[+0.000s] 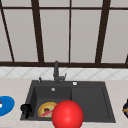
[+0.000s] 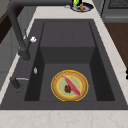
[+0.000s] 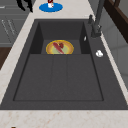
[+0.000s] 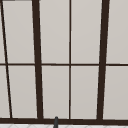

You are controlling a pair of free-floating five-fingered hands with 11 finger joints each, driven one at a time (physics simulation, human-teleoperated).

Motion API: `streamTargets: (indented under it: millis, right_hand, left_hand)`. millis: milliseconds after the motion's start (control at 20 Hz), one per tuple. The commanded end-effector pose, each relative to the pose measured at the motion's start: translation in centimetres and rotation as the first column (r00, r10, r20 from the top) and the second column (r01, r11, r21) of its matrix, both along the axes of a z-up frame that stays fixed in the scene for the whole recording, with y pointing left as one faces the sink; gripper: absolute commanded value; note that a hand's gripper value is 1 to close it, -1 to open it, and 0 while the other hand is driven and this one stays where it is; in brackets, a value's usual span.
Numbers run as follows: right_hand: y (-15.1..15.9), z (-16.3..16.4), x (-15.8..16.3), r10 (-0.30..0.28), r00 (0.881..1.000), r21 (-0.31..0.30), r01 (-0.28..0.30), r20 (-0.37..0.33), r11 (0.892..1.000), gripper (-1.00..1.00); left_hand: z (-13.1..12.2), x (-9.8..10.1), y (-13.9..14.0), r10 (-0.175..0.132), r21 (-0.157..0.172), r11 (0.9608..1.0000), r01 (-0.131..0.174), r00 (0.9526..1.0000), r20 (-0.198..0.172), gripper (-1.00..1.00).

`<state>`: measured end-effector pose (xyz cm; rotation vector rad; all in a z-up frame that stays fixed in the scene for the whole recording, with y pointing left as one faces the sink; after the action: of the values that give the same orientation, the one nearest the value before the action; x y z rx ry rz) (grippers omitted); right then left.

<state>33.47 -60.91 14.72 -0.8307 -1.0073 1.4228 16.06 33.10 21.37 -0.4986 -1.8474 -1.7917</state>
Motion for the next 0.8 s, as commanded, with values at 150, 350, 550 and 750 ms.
streamTargets:
  millis: [150,350,550,750]
  right_hand:
    - [0.0,2.9,-0.3,0.004,1.000,-0.023,-0.004,-0.007,1.000,-1.00]
    - [0.2,5.6,-0.5,0.008,1.000,-0.035,-0.008,-0.012,0.999,-1.00]
    - [0.8,7.5,-0.3,0.011,1.000,-0.054,-0.012,-0.020,0.998,-1.00]
    - [2.7,8.6,-0.2,0.004,1.000,-0.056,-0.003,0.022,0.998,-1.00]
  left_hand:
    - [0.0,0.0,0.0,0.000,0.000,1.0000,0.000,1.0000,0.000,0.00]
    - [0.0,0.0,0.0,0.000,0.000,1.0000,0.000,1.0000,0.000,0.00]
    - [0.0,0.0,0.0,0.000,0.000,1.0000,0.000,1.0000,0.000,0.00]
    - [0.0,0.0,0.0,0.000,0.000,1.0000,0.000,1.0000,0.000,0.00]
